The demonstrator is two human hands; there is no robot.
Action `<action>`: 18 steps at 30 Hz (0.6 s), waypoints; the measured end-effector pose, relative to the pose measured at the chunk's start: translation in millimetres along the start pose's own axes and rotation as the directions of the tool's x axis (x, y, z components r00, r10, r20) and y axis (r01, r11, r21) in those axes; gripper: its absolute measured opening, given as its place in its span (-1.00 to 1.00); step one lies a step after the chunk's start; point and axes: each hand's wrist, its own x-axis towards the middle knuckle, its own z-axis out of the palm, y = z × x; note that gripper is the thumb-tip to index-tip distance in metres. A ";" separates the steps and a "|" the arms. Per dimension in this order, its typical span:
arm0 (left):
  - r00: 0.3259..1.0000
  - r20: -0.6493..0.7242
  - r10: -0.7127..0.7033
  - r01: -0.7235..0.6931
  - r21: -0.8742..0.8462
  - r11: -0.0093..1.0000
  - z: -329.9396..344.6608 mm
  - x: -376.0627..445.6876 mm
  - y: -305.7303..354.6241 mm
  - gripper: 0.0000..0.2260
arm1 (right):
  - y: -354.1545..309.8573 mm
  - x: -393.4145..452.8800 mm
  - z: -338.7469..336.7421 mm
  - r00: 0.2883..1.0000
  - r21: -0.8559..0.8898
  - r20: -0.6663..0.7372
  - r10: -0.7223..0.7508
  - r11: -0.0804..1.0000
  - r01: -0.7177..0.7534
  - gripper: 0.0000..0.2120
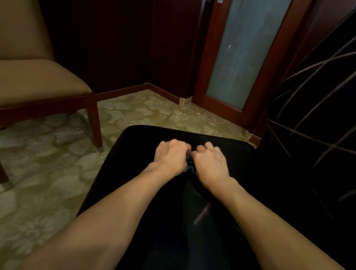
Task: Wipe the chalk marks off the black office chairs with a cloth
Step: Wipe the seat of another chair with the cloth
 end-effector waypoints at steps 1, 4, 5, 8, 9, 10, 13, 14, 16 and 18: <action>1.000 -0.003 -0.004 0.004 0.006 1.000 -0.2 -13.6 2.4 -0.81 | -4.3 -10.6 -2.2 1.000 0.007 0.000 -0.001 1.000 0.001 -0.70; 0.999 -0.042 -0.018 0.018 0.012 1.000 0.5 -52.2 6.2 -0.80 | -15.8 -41.0 -9.5 0.996 0.086 -0.015 0.089 0.992 -0.088 -0.73; 0.998 -0.052 -0.020 0.020 0.013 1.000 1.7 -65.3 7.7 -0.79 | -21.0 -52.6 -11.9 0.993 0.107 -0.003 0.115 0.988 -0.114 -0.75; 0.996 -0.090 -0.012 0.014 0.021 1.000 4.6 -101.0 15.2 -0.81 | -30.4 -87.4 -18.4 0.994 0.136 -0.025 0.110 0.985 -0.105 -0.75; 0.995 -0.096 -0.007 0.010 0.028 1.000 4.7 -112.0 18.4 -0.82 | -30.7 -98.2 -21.0 0.994 0.154 -0.030 0.102 0.983 -0.096 -0.74; 0.995 -0.101 -0.002 0.005 0.032 0.999 5.0 -123.2 21.6 -0.82 | -30.3 -108.8 -23.6 0.995 0.173 -0.028 0.093 0.981 -0.087 -0.75; 0.992 -0.127 0.003 -0.001 0.021 1.000 8.4 -153.9 30.4 -0.83 | -29.1 -138.5 -30.3 0.997 0.199 -0.032 0.065 0.978 -0.057 -0.75; 0.990 -0.140 0.005 -0.003 0.010 1.000 9.8 -163.4 33.7 -0.83 | -29.0 -148.3 -32.7 0.998 0.207 -0.039 0.057 0.977 -0.047 -0.76; 0.984 -0.176 0.012 -0.015 -0.016 1.000 13.7 -184.7 38.3 -0.82 | -30.1 -168.5 -35.1 0.998 0.228 -0.054 0.045 0.973 -0.031 -0.76; 0.979 -0.201 0.022 -0.031 -0.042 0.999 18.7 -207.2 41.1 -0.80 | -33.2 -189.4 -35.5 0.996 0.253 -0.081 0.048 0.967 -0.026 -0.78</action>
